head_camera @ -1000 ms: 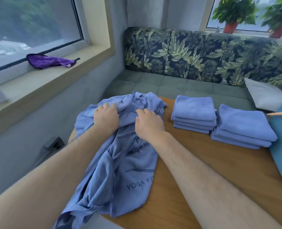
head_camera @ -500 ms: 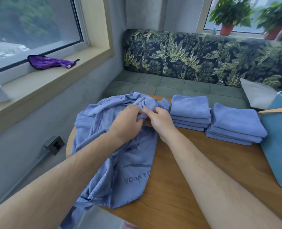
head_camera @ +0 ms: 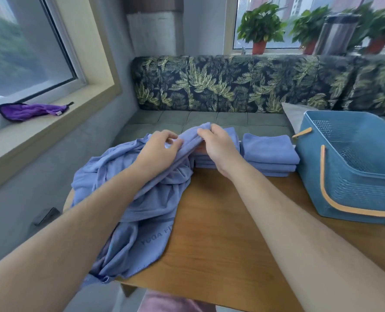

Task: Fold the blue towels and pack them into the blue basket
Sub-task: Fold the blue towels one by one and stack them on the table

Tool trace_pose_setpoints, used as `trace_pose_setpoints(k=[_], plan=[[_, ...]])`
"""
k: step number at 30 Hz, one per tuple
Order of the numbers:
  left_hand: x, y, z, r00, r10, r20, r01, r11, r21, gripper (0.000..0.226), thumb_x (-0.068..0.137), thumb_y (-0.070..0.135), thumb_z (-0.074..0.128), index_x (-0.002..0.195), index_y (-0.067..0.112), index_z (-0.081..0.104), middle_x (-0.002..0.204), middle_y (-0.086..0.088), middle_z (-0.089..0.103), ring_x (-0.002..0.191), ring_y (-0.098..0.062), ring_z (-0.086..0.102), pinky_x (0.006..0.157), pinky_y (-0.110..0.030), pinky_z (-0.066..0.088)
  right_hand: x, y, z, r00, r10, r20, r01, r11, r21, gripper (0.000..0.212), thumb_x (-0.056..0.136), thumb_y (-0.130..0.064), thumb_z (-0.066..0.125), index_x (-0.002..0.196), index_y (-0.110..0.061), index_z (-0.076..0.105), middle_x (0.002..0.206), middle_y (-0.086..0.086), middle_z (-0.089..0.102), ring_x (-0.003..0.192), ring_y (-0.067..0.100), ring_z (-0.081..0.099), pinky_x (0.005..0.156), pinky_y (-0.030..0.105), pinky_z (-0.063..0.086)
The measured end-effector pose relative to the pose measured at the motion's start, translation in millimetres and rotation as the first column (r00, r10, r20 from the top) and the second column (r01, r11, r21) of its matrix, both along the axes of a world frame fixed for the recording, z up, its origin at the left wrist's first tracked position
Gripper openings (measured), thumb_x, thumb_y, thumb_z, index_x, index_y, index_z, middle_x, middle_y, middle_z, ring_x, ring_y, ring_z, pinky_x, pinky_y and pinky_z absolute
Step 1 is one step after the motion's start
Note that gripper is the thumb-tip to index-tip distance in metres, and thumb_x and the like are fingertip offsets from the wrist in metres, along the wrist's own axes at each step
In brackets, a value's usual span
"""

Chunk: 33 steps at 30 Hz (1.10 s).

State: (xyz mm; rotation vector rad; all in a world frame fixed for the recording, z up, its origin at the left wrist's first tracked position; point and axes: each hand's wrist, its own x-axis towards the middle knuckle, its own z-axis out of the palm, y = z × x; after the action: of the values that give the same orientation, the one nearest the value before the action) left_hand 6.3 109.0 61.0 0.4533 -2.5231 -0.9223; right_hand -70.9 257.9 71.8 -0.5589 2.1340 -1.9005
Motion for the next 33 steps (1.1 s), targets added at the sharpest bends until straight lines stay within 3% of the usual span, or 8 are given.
trace_pose_setpoints(k=[3, 10, 13, 15, 18, 23, 29, 33], plan=[[-2.3, 3.7, 3.7, 0.961, -0.098, 0.257, 0.109, 0.994, -0.026, 0.023, 0.095, 0.030, 0.054, 0.117, 0.029, 0.061, 0.107, 0.009, 0.063, 0.100, -0.013, 0.057, 0.084, -0.025, 0.040, -7.8, 22.1, 12.2, 0.999, -0.016, -0.033, 0.014, 0.997, -0.082, 0.024, 0.085, -0.040, 0.056, 0.085, -0.016, 0.054, 0.084, 0.004, 0.054, 0.082, 0.018, 0.055, 0.084, 0.051, 0.052], [-27.1, 59.9, 17.4, 0.978, -0.174, 0.113, 0.177, 0.984, -0.021, 0.017, 0.098, 0.014, 0.048, 0.090, 0.019, 0.062, 0.084, 0.003, 0.067, 0.083, -0.024, 0.064, 0.074, -0.038, 0.052, -15.9, 88.3, 13.5, 0.985, -0.157, -0.069, 0.162, 0.985, 0.061, 0.018, 0.101, -0.032, 0.045, 0.090, -0.019, 0.049, 0.085, -0.003, 0.053, 0.083, 0.017, 0.051, 0.070, 0.035, 0.044], [-31.4, 74.9, 19.8, 0.939, -0.262, 0.223, 0.284, 0.956, -0.073, 0.013, 0.096, 0.016, 0.053, 0.087, 0.019, 0.061, 0.085, 0.002, 0.069, 0.085, -0.025, 0.066, 0.077, -0.037, 0.052, -16.3, 111.6, 6.5, 0.977, -0.209, -0.050, 0.213, 0.972, 0.097, 0.019, 0.102, -0.030, 0.043, 0.092, -0.016, 0.048, 0.086, -0.002, 0.051, 0.080, 0.015, 0.051, 0.061, 0.029, 0.040], [-29.9, 78.4, 9.5, 0.922, -0.264, 0.285, 0.308, 0.944, -0.122, 0.006, 0.093, 0.023, 0.062, 0.096, 0.018, 0.063, 0.095, 0.005, 0.067, 0.090, -0.021, 0.062, 0.081, -0.032, 0.047, -16.6, 125.5, 7.7, 0.964, -0.263, -0.028, 0.264, 0.964, 0.023, 0.018, 0.097, -0.031, 0.045, 0.083, -0.021, 0.045, 0.084, -0.003, 0.051, 0.086, 0.020, 0.054, 0.076, 0.037, 0.048], [-27.2, 94.3, -12.1, 0.913, -0.288, 0.288, 0.350, 0.916, -0.194, 0.029, 0.087, 0.032, 0.071, 0.111, 0.016, 0.065, 0.106, -0.001, 0.065, 0.095, -0.021, 0.057, 0.085, -0.031, 0.041, -12.3, 143.4, 8.8, 0.952, -0.305, -0.023, 0.306, 0.952, 0.007, 0.016, 0.098, -0.028, 0.046, 0.083, -0.022, 0.046, 0.085, -0.002, 0.051, 0.083, 0.018, 0.052, 0.073, 0.033, 0.043], [-31.7, 143.5, -64.6, 0.825, -0.334, 0.455, 0.455, 0.870, -0.186, 0.025, 0.089, 0.033, 0.064, 0.082, 0.009, 0.060, 0.078, -0.006, 0.060, 0.076, -0.024, 0.053, 0.072, -0.038, 0.045, 6.1, 172.7, -16.2, 0.949, -0.301, -0.095, 0.312, 0.937, 0.154, 0.021, 0.097, -0.016, 0.046, 0.078, -0.021, 0.039, 0.078, -0.002, 0.041, 0.069, 0.014, 0.039, 0.059, 0.029, 0.030], [-30.3, 188.2, -114.0, 0.893, -0.323, 0.312, 0.343, 0.939, -0.011, 0.031, 0.103, 0.031, 0.048, 0.084, 0.009, 0.058, 0.071, -0.005, 0.057, 0.072, -0.021, 0.053, 0.061, -0.030, 0.028, 26.1, 219.2, -72.7, 0.938, -0.334, -0.092, 0.343, 0.858, 0.382, 0.008, 0.088, -0.010, 0.049, 0.081, -0.014, 0.050, 0.075, -0.002, 0.051, 0.070, 0.015, 0.047, 0.059, 0.029, 0.035], [-33.7, 202.2, -109.2, 0.926, -0.368, 0.089, 0.348, 0.920, 0.181, 0.028, 0.102, 0.032, 0.050, 0.088, 0.011, 0.060, 0.072, -0.009, 0.066, 0.068, -0.023, 0.062, 0.065, -0.035, 0.048, 42.2, 226.1, -90.9, 0.963, -0.270, 0.016, 0.245, 0.897, 0.369, 0.033, 0.082, -0.033, 0.079, 0.097, -0.010, 0.061, 0.085, -0.007, 0.061, 0.076, 0.003, 0.058, 0.061, 0.020, 0.040]])
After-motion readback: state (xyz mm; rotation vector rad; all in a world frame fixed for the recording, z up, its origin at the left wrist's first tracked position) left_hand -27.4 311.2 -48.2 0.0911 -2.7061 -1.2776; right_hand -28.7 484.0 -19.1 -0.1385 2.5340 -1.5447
